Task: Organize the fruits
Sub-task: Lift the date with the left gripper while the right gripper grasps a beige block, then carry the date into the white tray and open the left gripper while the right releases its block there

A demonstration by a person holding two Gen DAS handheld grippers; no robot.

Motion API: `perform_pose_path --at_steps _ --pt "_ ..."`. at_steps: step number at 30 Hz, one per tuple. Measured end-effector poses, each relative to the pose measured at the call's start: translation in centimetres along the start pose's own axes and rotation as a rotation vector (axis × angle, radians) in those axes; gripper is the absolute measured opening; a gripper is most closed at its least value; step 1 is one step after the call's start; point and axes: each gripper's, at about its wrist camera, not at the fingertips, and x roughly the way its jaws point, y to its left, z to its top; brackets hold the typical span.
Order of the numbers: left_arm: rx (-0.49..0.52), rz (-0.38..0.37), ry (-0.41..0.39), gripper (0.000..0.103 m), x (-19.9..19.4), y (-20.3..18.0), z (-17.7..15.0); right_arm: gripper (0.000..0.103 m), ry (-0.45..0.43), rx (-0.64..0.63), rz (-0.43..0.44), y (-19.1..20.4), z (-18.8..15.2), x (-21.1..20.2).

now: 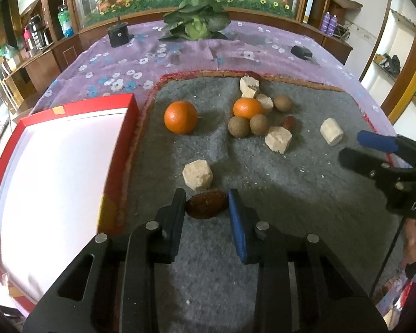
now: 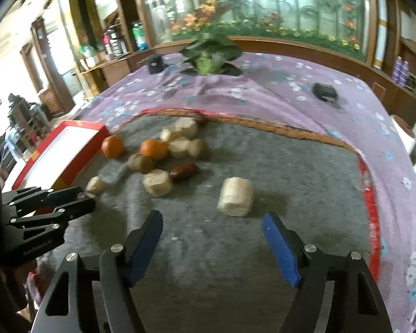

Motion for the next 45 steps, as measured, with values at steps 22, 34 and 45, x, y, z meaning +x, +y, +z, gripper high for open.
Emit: perform_pose_path --at_steps 22,34,45 --pt "-0.181 0.148 -0.068 0.03 -4.6 8.1 -1.4 0.034 0.092 -0.362 0.197 12.5 2.7 8.6" --pt "-0.243 0.175 -0.079 0.03 -5.4 10.0 -1.5 0.025 0.055 -0.331 0.205 12.6 3.8 5.6" --pt "-0.3 0.229 -0.067 0.03 -5.1 12.8 -0.9 0.025 0.016 -0.396 0.247 16.9 6.1 5.5"
